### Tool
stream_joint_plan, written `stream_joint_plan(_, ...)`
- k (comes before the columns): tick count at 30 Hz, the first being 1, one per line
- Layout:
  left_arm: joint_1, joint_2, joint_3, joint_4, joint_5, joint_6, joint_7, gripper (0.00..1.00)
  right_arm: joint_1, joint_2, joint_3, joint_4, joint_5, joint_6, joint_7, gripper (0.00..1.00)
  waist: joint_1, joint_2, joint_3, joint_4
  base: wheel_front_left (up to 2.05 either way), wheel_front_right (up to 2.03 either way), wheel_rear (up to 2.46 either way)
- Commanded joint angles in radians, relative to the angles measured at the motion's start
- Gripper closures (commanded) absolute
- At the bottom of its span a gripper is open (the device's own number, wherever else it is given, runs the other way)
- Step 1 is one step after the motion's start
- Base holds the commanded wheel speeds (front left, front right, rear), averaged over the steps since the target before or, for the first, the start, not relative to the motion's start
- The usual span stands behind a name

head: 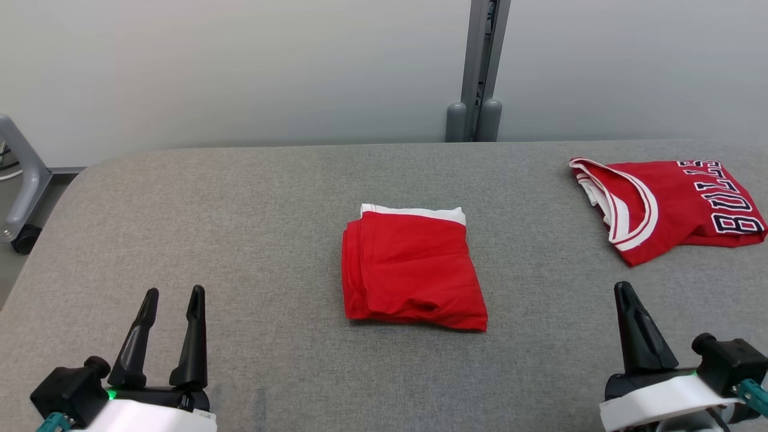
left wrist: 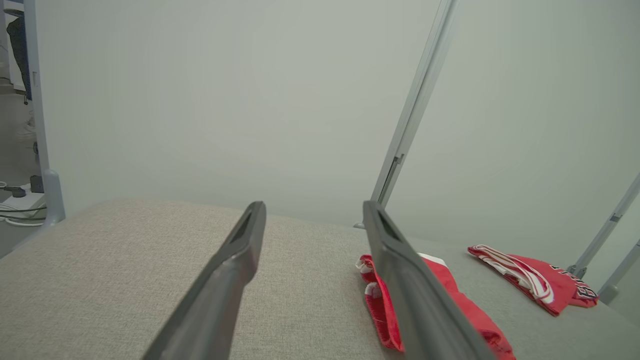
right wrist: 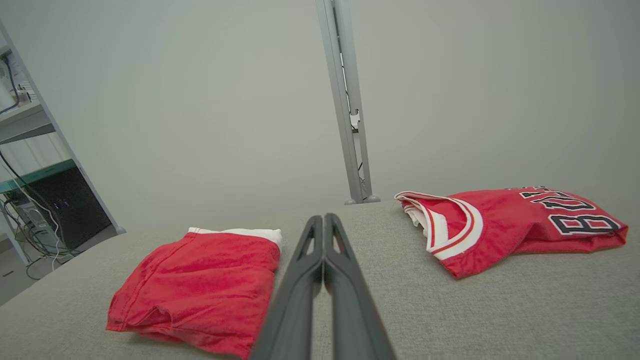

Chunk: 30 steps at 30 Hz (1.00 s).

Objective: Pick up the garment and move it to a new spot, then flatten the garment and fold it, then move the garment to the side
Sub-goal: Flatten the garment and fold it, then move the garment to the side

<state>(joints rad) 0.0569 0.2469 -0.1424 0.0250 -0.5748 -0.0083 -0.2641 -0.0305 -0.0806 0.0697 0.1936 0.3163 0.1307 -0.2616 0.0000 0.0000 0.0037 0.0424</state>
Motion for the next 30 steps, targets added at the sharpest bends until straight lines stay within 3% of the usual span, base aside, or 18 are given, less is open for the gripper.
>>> stream_joint_plan(1,0.002,0.000,0.006,0.003,0.010,-0.007,0.000,0.00,0.002,0.000,-0.005,-0.001,-0.003,0.000,-0.005,1.00,0.0000,0.0000,0.000,0.001,0.00,0.00,0.00)
stream_joint_plan(5,-0.004,-0.028,0.022,0.017,0.036,-0.030,0.000,0.00,-0.010,0.011,-0.004,0.012,-0.020,0.000,-0.005,1.00,0.0000,0.0000,0.001,0.004,0.00,0.00,0.00)
stream_joint_plan(7,-0.009,-0.036,0.028,0.023,0.045,-0.039,0.000,0.00,-0.016,0.014,-0.005,0.017,-0.025,0.000,-0.005,0.83,0.0000,0.0000,0.002,0.007,0.00,0.00,0.00)
stream_joint_plan(9,-0.013,-0.046,0.033,0.028,0.053,-0.048,0.000,0.00,-0.019,0.017,-0.006,0.019,-0.029,0.000,-0.005,0.88,0.0000,0.0000,0.002,0.009,0.00,0.00,0.00)
stream_joint_plan(11,-0.015,-0.053,0.039,0.032,0.061,-0.055,0.000,0.00,-0.020,0.018,-0.003,0.024,-0.033,0.000,-0.005,0.81,0.0000,0.0000,0.001,0.011,0.00,0.00,0.00)
stream_joint_plan(12,-0.015,-0.056,0.042,0.035,0.064,-0.060,0.000,0.00,-0.020,0.019,-0.002,0.027,-0.035,0.000,-0.005,0.64,0.0000,0.0000,0.001,0.012,0.00,0.00,0.00)
stream_joint_plan(13,-0.014,-0.058,0.043,0.038,0.068,-0.062,0.000,0.00,-0.023,0.019,-0.002,0.027,-0.039,0.000,-0.005,0.13,0.0000,0.0000,0.000,0.013,0.00,0.00,0.00)
stream_joint_plan(14,-0.014,-0.061,0.045,0.040,0.069,-0.064,0.000,0.00,-0.027,0.020,-0.004,0.029,-0.039,0.000,-0.005,0.00,0.0000,0.0000,0.000,0.013,0.00,0.00,0.00)
stream_joint_plan(23,-0.036,-0.085,0.052,0.060,0.089,-0.088,0.000,0.00,-0.099,0.024,0.014,0.112,-0.064,0.000,0.023,0.00,0.0000,0.0000,0.013,0.040,0.00,0.00,0.00)
stream_joint_plan(30,-0.057,-0.097,0.055,0.074,0.092,-0.105,0.000,0.00,-0.230,0.027,0.036,0.265,-0.041,0.000,0.077,0.00,0.0000,0.0000,0.038,0.080,0.00,0.00,0.00)
